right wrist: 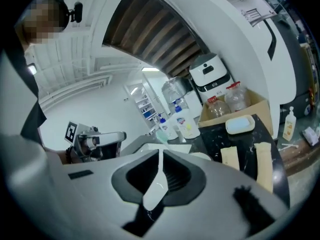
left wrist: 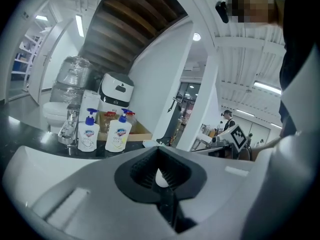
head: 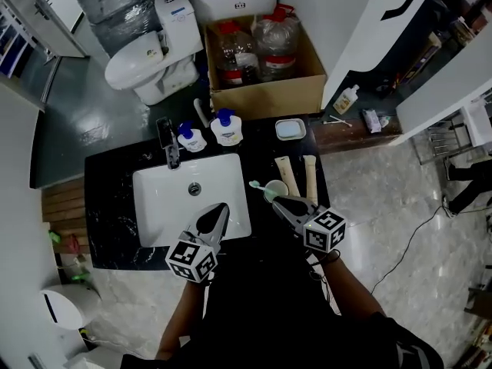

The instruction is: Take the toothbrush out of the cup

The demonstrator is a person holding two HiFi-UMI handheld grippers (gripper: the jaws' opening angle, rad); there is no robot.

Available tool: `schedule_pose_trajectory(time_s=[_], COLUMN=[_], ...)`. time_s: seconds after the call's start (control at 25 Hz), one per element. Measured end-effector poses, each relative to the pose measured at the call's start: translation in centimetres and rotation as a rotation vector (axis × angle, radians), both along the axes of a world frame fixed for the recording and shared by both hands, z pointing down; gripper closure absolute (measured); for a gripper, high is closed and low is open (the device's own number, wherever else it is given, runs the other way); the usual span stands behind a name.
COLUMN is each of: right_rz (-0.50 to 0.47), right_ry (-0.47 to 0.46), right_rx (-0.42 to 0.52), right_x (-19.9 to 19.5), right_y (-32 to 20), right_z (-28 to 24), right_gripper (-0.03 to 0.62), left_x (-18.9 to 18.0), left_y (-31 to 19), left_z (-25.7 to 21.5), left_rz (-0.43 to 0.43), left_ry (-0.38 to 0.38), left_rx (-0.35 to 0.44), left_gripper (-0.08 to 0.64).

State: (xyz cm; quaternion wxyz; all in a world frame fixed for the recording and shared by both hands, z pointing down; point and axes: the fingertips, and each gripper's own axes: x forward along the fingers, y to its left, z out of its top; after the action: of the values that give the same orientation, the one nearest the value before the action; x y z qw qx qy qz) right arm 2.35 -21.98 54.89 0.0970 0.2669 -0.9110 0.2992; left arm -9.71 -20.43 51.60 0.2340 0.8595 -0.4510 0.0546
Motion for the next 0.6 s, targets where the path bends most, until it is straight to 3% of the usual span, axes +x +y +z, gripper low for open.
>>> schedule_pose_trajectory(time_s=[0.24, 0.6], right_rz=[-0.072, -0.135], right_ry=[0.061, 0.134], right_rx=[0.041, 0.056], right_x=[-1.0, -2.2], right_y=[-1.3, -2.6], right_z=[0.7, 2.0], right_gripper=[0.574, 0.502], left_x=[0.2, 0.1], left_y=[0.4, 0.6], left_z=[0.2, 0.3], left_rz=[-0.038, -0.071], left_ry=[-0.011, -0.018], left_rx=[-0.013, -0.018], left_gripper=[0.551, 0.543])
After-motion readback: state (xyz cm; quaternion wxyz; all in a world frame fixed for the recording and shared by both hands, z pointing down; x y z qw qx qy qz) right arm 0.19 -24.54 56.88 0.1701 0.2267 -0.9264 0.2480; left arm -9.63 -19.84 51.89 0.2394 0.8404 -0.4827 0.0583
